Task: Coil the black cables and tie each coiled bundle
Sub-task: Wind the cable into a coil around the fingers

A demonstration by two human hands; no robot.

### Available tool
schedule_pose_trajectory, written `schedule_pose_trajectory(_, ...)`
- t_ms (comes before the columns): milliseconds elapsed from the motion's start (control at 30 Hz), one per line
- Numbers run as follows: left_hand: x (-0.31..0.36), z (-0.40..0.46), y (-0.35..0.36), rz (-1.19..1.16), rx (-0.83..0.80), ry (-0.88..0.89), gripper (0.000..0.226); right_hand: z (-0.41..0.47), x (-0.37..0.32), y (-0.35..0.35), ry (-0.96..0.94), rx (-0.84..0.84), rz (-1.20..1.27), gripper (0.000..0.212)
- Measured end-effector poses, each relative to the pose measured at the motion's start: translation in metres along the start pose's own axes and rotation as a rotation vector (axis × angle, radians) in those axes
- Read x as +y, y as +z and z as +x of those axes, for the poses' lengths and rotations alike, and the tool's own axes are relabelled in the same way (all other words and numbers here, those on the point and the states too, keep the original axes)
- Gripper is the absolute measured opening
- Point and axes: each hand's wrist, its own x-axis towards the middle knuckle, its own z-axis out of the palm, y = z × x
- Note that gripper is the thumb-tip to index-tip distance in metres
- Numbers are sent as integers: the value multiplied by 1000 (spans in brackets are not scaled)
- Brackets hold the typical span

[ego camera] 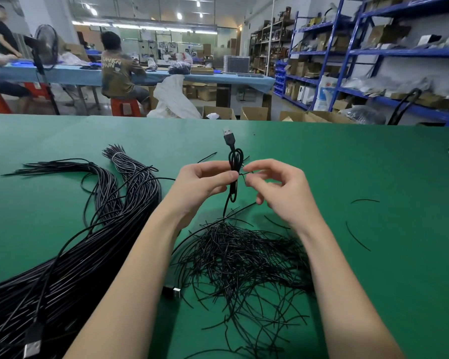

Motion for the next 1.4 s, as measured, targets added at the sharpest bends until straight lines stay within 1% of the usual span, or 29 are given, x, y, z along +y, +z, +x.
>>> schedule_pose_trajectory(33, -1, 0, 0, -6, -2, -23, 18, -1, 1, -1, -84, -4, -109, 12)
schedule_pose_trajectory(100, -2, 1, 0, -32, 2, -76, 14, -2, 0, -1, -172, 22, -314, 10)
schedule_pose_trajectory(167, -1, 1, -1, -115, -7, -137, 24, -3, 0, -4, -196, 44, -430, 18)
schedule_pose_trajectory(233, 1, 2, -2, -176, -29, -180, 36, -4, 1, -9, -210, -13, -365, 24)
schedule_pose_trajectory(267, 2, 2, -2, -180, -40, -195, 42, -4, 2, -11, -234, -31, -326, 23)
schedule_pose_trajectory(300, 2, 2, -2, -181, -49, -209, 44, -3, 3, -12, -264, -29, -310, 21)
schedule_pose_trajectory(367, 0, 2, -1, -209, -55, -238, 42, -2, 5, -13, -311, -12, -310, 15)
schedule_pose_trajectory(467, -1, 2, -1, -223, -79, -275, 50, -2, 7, -9, -313, 7, -256, 8)
schedule_pose_trajectory(533, -2, 2, 0, -191, -92, -258, 51, -3, 9, -5, -306, 64, -243, 8)
schedule_pose_trajectory(567, -3, 2, 1, -190, -92, -227, 46, -3, 10, -2, -273, 99, -217, 13)
schedule_pose_trajectory(600, -4, 2, 2, -196, -88, -185, 41, -2, 11, 2, -198, 117, -140, 17)
schedule_pose_trajectory(633, -4, 1, 4, -196, -83, -140, 36, -1, 11, 5, -69, 113, -10, 20)
schedule_pose_trajectory(733, -5, 0, 9, -140, -61, -70, 29, -3, 10, 17, 471, 20, 579, 14)
schedule_pose_trajectory(767, -5, 0, 10, -133, -40, -80, 29, -3, 10, 20, 574, 11, 703, 12)
schedule_pose_trajectory(800, -6, 1, 9, -144, -13, -107, 30, -2, 11, 22, 609, 12, 727, 11)
schedule_pose_trajectory(833, -6, 1, 9, -164, 14, -145, 32, -2, 12, 23, 565, 20, 636, 10)
schedule_pose_trajectory(867, -6, 2, 8, -183, 32, -187, 33, -3, 11, 23, 454, 36, 467, 9)
schedule_pose_trajectory(933, -4, 2, 7, -230, 34, -250, 36, -5, 8, 18, 159, 51, 131, 2)
schedule_pose_trajectory(1000, -1, 1, 4, -272, 24, -295, 37, -6, 7, 7, -51, -8, -53, 11)
schedule_pose_trajectory(1067, 0, 0, 3, -267, 0, -343, 36, -6, 6, -3, -152, -63, -189, 18)
schedule_pose_trajectory(1133, 0, -1, 2, -266, -29, -396, 26, -7, 4, -9, -190, -76, -259, 16)
schedule_pose_trajectory(1200, -1, -2, 0, -278, -53, -427, 14, -8, 1, -12, -207, -72, -262, 13)
schedule_pose_trajectory(1233, -1, -2, 0, -271, -66, -430, 13, -9, 0, -12, -227, -64, -254, 11)
schedule_pose_trajectory(1333, -2, -1, 0, -250, -84, -395, 29, -8, -1, -8, -300, -1, -242, 6)
schedule_pose_trajectory(1367, -2, -1, 1, -271, -78, -359, 32, -7, 0, -4, -287, 34, -201, 4)
schedule_pose_trajectory(1400, -2, 0, 2, -293, -70, -308, 33, -5, 3, 1, -222, 63, -111, 4)
